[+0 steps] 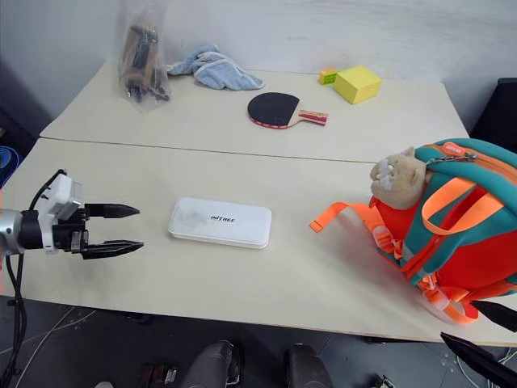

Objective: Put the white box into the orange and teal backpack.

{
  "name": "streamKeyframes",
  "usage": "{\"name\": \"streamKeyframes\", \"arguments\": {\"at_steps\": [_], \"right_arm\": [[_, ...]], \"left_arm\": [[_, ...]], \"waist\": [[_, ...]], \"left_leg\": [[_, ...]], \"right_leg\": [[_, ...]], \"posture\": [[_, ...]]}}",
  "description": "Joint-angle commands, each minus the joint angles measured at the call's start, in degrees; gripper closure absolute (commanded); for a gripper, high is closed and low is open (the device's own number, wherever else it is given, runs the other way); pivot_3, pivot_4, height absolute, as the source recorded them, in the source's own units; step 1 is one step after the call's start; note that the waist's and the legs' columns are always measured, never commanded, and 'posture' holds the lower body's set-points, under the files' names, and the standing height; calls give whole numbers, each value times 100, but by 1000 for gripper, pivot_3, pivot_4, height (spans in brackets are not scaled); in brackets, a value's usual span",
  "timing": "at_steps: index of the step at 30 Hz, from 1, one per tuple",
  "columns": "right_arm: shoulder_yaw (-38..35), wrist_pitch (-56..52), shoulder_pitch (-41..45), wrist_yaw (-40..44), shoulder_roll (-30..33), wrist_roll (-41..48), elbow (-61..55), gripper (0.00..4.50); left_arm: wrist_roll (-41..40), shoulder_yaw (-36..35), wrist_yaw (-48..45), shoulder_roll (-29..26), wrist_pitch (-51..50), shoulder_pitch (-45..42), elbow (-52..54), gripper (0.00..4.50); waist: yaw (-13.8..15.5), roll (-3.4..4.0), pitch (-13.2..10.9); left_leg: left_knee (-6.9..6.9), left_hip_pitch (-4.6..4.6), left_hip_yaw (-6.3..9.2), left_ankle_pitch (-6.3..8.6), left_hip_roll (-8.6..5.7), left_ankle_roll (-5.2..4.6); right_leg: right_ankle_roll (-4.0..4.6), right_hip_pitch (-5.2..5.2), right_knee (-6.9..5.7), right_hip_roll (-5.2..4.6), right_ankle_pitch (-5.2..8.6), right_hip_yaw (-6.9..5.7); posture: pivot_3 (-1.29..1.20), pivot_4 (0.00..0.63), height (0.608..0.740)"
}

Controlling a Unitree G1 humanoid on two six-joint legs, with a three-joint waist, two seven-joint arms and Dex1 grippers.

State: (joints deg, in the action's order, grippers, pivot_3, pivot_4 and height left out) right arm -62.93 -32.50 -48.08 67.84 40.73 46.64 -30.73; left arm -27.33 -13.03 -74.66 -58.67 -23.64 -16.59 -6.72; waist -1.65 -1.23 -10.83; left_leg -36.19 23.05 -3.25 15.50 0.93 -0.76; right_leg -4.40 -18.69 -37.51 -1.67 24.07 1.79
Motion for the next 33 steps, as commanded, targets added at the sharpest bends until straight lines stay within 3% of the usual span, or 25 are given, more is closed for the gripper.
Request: {"name": "streamKeyframes", "arguments": {"at_steps": [1, 11, 18, 20, 23, 27, 33], "right_arm": [[-32, 20, 56, -64, 108, 23, 56, 23], [61, 40, -59, -164, 94, -134, -183, 23], [156, -164, -316, -112, 218, 351, -1373, 23], [434, -271, -121, -305, 358, 610, -1722, 384], [1456, -333, 670, -910, 663, 553, -2006, 1187], [3251, -480, 2380, -2030, 865, -195, -1579, 2570], [5378, -589, 4601, -2976, 446, -1247, -656, 4500]], "left_arm": [[-79, -130, -62, -134, -59, -74, 114, 0], [96, -39, 184, -162, -304, -293, 27, 0], [614, 186, 644, -35, -38, -699, -622, 0], [775, 253, 804, 20, 91, -820, -856, 0], [986, 382, 961, 131, 307, -997, -1163, 591], [1219, 568, 1205, 312, 347, -1206, -1267, 1792], [1450, 942, 1405, 777, 340, -1446, -1284, 3604]], "waist": [[-7, 0, 0], [-4, 0, 0], [-25, -1, 1], [-30, -6, 3], [-37, -28, 14], [-20, -38, 19], [-11, -34, 17]], "left_leg": [[0, 0, 0, 0, 0, 0], [-2, -1, -1, -1, 0, 1], [-2, -4, 0, -3, 0, 3], [-4, -5, -2, -3, 0, 3], [-7, -8, -1, -5, 1, 3], [-34, 2, 1, -6, 0, 2], [-81, 23, 3, -14, 1, 17]], "right_leg": [[0, 0, 0, 0, 0, 0], [0, -1, -8, 2, 0, -1], [0, -2, -15, 6, 0, 1], [0, -2, -18, 6, 0, 2], [0, -2, -24, 6, 0, 1], [-1, -8, -36, 3, 0, -1], [0, -28, -68, 4, 0, -2]], "posture": [[0, 150, 740], [0, 150, 740], [0, 150, 740], [0, 150, 740], [0, 150, 740], [0, 150, 740], [0, 150, 740]]}}
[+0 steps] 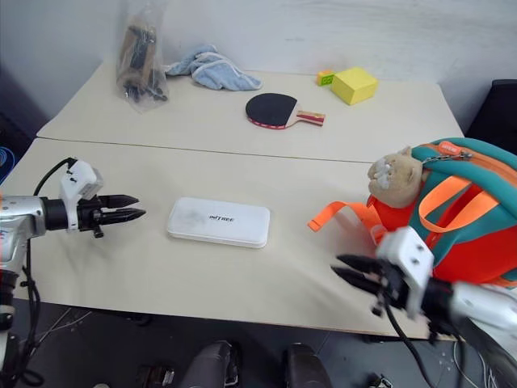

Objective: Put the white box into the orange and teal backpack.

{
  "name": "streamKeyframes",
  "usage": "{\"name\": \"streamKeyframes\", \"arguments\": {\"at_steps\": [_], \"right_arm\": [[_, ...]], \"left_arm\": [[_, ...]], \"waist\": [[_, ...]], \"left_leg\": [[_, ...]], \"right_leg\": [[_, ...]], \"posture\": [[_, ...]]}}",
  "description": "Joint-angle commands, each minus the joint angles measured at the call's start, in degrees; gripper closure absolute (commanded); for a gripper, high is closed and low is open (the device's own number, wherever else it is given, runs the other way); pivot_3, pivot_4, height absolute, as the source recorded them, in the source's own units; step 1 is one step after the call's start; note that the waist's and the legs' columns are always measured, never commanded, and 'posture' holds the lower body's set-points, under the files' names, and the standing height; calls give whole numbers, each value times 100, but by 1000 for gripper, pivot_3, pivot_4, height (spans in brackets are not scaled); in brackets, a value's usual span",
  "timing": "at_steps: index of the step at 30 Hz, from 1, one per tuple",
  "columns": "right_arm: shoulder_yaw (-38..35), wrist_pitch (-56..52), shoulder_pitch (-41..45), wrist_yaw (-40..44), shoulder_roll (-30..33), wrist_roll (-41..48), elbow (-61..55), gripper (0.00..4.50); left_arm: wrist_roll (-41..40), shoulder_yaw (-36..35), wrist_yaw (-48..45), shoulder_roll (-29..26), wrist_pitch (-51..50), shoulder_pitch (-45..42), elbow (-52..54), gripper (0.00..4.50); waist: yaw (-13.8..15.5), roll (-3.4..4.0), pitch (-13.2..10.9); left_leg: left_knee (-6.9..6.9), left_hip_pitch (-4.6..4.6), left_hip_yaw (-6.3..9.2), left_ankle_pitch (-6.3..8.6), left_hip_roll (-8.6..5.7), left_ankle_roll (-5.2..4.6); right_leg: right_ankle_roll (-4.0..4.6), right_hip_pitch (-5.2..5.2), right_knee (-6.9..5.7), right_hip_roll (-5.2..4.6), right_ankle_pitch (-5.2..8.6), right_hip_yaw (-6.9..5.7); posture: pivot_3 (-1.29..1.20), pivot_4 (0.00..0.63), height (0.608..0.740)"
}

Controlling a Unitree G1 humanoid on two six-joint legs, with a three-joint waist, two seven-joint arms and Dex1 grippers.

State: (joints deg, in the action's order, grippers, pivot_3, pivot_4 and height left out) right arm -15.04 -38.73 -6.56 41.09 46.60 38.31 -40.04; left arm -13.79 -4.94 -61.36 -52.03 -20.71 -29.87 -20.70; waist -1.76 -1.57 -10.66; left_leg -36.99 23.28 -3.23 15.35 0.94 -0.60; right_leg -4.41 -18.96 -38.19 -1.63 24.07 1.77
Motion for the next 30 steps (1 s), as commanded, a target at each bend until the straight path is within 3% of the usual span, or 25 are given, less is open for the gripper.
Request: {"name": "streamKeyframes", "arguments": {"at_steps": [1, 3, 10, 20, 25, 30], "right_arm": [[737, 18, 613, -357, -210, -500, 386, 4500], [1066, 32, 942, -425, -356, -702, 644, 4500], [2183, 277, 1696, -700, -748, -1798, 1542, 4500], [2197, 448, 1881, -861, -886, -2469, 2032, 4500], [2123, 579, 1893, -814, -837, -2652, 2162, 4500], [2279, 797, 1956, -811, -919, -2916, 2397, 4500]], "left_arm": [[137, 183, 100, 175, 52, -139, 124, 3900], [209, 323, 152, 333, 21, -194, 171, 4489], [435, 743, 306, 814, -81, -389, 181, 4489], [599, 1094, 292, 1534, 79, -582, 148, 4489], [434, 948, 255, 1680, -254, -801, -200, 4489], [5, 843, -488, 1323, -1513, -1085, -681, 3365]], "waist": [[5, 1, 0], [12, -2, 1], [13, -2, 2], [58, -2, 2], [24, -2, 2], [-22, -2, 2]], "left_leg": [[-5, 2, 0, 0, 0, 0], [-9, 8, -1, 0, 0, 0], [-31, 39, -4, 0, -2, 0], [-45, 41, -3, -2, -4, 0], [-45, 45, -5, -3, -4, 0], [-44, 41, -6, -9, -2, 9]], "right_leg": [[0, -1, -2, 0, 0, 0], [0, -6, -12, -1, 0, 1], [0, -44, -60, -3, 0, 2], [0, -50, -77, -7, 0, 0], [0, -51, -77, -5, 0, 0], [0, -53, -80, -1, 0, -1]], "posture": [[0, 150, 740], [0, 150, 740], [0, 150, 740], [0, 150, 740], [0, 150, 740], [0, 150, 740]]}}
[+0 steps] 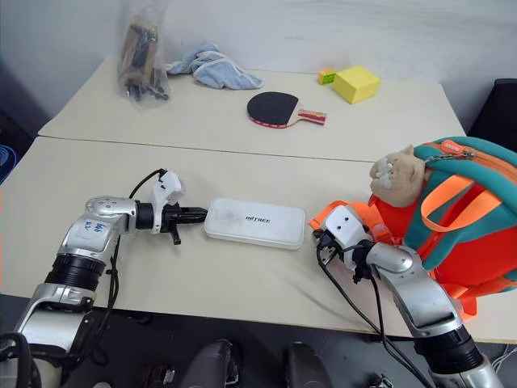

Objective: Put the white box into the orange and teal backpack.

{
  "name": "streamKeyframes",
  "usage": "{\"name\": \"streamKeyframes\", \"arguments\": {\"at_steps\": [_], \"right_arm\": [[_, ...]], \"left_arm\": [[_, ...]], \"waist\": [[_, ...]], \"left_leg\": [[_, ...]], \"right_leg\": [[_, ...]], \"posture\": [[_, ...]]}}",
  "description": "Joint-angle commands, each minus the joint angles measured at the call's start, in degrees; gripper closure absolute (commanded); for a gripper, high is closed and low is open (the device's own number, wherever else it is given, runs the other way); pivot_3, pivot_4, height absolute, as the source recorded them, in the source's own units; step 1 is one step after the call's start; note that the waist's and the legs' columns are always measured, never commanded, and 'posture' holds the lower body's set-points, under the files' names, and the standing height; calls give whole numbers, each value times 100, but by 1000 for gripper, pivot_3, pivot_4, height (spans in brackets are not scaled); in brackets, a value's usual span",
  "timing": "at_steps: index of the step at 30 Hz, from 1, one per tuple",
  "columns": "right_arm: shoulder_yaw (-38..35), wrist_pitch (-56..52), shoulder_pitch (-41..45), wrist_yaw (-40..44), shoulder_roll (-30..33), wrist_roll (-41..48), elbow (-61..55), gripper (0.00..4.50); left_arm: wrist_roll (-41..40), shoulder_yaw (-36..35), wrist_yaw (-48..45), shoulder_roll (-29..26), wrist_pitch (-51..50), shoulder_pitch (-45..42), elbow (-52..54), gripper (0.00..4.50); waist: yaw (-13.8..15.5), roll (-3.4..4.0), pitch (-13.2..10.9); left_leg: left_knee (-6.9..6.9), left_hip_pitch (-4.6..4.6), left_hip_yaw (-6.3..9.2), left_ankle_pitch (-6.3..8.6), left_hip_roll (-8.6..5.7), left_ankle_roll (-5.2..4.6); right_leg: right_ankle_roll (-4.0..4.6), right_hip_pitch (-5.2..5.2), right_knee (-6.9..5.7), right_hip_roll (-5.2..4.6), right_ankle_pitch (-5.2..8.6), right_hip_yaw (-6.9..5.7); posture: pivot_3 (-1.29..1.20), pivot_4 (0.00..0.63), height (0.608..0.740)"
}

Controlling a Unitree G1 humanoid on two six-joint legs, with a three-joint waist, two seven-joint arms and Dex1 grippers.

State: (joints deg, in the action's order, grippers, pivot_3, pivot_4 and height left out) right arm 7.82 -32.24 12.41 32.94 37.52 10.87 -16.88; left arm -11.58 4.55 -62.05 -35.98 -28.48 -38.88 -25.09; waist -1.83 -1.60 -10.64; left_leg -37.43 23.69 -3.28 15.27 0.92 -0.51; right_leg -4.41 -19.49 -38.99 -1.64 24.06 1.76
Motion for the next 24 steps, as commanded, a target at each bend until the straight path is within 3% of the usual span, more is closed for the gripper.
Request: {"name": "streamKeyframes", "arguments": {"at_steps": [1, 5, 11, 24], "right_arm": [[26, 191, 85, 7, -18, -231, 127, 4500], [80, 310, 184, 8, -77, -356, 311, 4500], [118, 459, 254, 30, -129, -539, 500, 4500], [94, 500, 228, 114, -185, -695, 497, 4500]], "left_arm": [[-267, -53, -613, -382, -996, -284, -372, 3064], [-272, 40, -936, -506, -1584, -813, -1205, 1816], [-301, 64, -907, -132, -2563, -1556, -2180, 128], [-1, 895, -1188, 792, -3232, -1592, -2420, 40]], "waist": [[-24, 0, 0], [-19, 0, 0], [14, -2, 2], [38, 35, 44]], "left_leg": [[0, 0, 0, -2, 3, 4], [4, -9, 0, -5, 3, 7], [-5, -11, 1, -6, 1, 4], [-1, -45, 3, -2, -8, -1]], "right_leg": [[0, -1, -1, 4, 0, 0], [1, 0, 0, 4, 1, 1], [1, 1, -3, 0, 1, 0], [1, 43, 2, -9, 0, 2]], "posture": [[0, 150, 740], [0, 150, 740], [0, 150, 740], [0, 150, 740]]}}
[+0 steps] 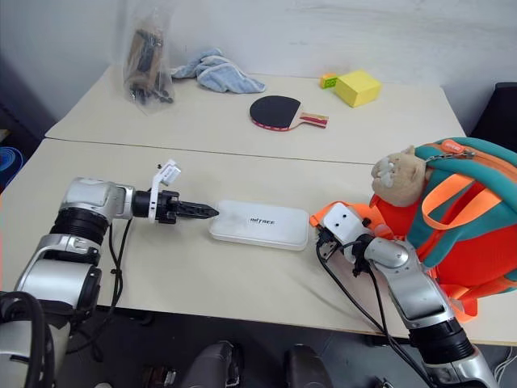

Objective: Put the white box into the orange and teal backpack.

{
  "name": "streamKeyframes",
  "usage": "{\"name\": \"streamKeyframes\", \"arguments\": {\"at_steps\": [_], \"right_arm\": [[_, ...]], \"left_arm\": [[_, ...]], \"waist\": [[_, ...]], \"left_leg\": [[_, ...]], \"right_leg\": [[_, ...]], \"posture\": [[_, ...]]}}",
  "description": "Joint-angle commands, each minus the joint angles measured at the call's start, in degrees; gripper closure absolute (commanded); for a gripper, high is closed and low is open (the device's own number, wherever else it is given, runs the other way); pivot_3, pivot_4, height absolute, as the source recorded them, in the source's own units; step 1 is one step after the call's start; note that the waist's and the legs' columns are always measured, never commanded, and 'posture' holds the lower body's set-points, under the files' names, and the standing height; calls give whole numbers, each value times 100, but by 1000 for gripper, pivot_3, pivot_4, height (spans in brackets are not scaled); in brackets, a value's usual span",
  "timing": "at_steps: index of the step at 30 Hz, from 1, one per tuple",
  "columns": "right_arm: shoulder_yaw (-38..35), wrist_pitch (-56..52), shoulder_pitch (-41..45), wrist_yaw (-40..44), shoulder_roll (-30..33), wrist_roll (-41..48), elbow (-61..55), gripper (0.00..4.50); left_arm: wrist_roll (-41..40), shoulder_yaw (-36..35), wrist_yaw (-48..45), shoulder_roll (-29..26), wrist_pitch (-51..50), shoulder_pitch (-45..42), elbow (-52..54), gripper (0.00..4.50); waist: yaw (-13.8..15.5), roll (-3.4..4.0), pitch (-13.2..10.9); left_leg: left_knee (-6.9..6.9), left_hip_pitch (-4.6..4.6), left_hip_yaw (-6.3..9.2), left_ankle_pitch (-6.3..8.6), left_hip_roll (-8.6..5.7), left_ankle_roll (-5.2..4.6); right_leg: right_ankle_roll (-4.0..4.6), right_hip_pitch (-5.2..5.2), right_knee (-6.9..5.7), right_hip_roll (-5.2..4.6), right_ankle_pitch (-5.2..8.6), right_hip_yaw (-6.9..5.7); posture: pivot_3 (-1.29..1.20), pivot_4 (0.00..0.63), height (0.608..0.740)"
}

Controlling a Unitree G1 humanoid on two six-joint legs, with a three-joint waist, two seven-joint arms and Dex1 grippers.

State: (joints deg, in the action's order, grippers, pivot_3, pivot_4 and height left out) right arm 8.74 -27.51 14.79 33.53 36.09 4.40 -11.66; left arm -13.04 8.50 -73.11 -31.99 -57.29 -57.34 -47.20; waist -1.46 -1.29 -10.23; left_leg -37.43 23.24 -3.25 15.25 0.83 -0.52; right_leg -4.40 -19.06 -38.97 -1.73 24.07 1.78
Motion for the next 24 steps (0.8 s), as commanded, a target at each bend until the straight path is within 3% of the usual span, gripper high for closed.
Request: {"name": "streamKeyframes", "arguments": {"at_steps": [1, 11, 17, 20, 24], "right_arm": [[1, 23, -4, 55, -48, -59, -25, 4500], [-17, 24, -95, 20, -118, -161, -83, 4500], [-28, 21, -300, -2, -177, -225, -211, 4500], [-45, 27, -391, 11, -188, -264, -262, 4500], [-92, 50, -447, 18, -174, -297, -269, 4500]], "left_arm": [[139, 532, -87, 487, -389, 248, -204, 40], [-267, 106, 287, 1433, -1053, 10, -104, 40], [-393, -176, 417, 1485, -1105, -165, -261, 40], [-450, -226, 284, 1330, -1066, -185, -244, 635], [-568, -362, 182, 1164, -1105, -209, -237, 1832]], "waist": [[3, 12, 9], [24, 41, 36], [9, 39, 36], [-3, 37, 35], [-8, 32, 32]], "left_leg": [[0, -4, 1, 1, -1, -1], [-3, -13, 23, 11, -15, -18], [-3, -11, 29, 8, -14, -13], [-2, -10, 30, 8, -14, -12], [5, -6, 30, 6, -12, -6]], "right_leg": [[0, 7, 4, -1, 0, 0], [-1, 55, 35, -4, 0, 1], [-1, 53, 51, 2, 0, 1], [-1, 52, 51, 3, 0, 1], [-1, 45, 50, 7, 0, 2]], "posture": [[0, 150, 740], [0, 150, 740], [0, 150, 740], [0, 150, 740], [0, 150, 740]]}}
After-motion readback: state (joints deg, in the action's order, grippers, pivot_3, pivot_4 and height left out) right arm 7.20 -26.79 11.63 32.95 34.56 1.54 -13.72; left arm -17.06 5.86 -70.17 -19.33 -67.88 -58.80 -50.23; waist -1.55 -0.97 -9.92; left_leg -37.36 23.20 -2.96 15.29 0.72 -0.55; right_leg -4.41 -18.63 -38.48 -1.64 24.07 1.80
